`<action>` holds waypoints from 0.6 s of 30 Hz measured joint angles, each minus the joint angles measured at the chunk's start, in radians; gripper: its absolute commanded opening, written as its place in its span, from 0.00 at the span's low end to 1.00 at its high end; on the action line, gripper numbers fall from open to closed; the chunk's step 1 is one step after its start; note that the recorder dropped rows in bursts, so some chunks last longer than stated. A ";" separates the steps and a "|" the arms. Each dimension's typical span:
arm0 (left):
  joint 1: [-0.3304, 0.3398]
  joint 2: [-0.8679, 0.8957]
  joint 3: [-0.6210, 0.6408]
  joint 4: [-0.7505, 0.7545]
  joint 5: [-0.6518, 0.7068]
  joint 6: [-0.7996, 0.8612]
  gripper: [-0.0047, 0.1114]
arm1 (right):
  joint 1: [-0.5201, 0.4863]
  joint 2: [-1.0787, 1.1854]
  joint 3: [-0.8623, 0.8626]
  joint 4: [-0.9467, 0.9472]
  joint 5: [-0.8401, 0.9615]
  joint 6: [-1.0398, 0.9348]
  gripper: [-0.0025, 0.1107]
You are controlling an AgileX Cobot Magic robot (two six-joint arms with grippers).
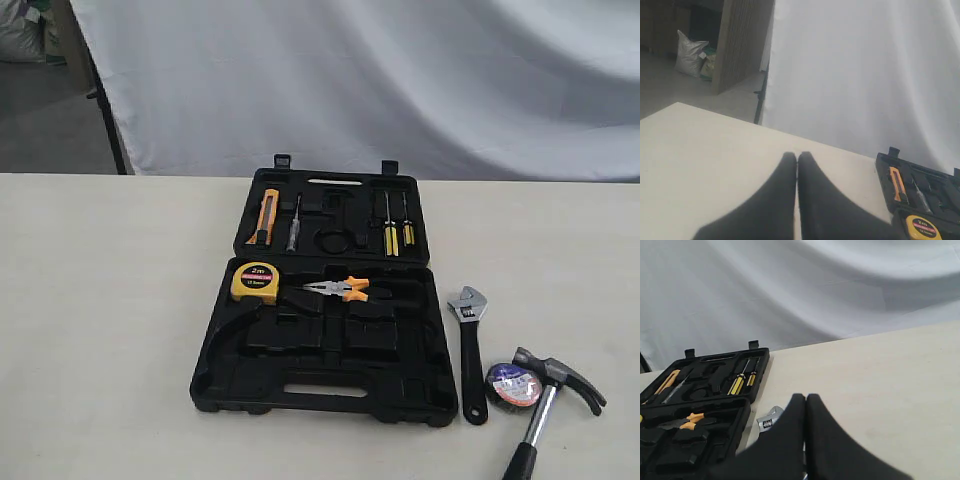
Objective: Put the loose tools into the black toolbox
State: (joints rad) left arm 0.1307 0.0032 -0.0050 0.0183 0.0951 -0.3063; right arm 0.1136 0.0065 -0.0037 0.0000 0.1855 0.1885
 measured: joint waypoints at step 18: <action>0.000 0.000 0.000 0.000 0.000 0.000 0.05 | 0.000 0.000 0.000 0.000 0.000 0.000 0.02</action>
State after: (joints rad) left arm 0.1307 0.0032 -0.0050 0.0183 0.0951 -0.3063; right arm 0.1136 0.0065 -0.0037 0.0000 0.1855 0.1885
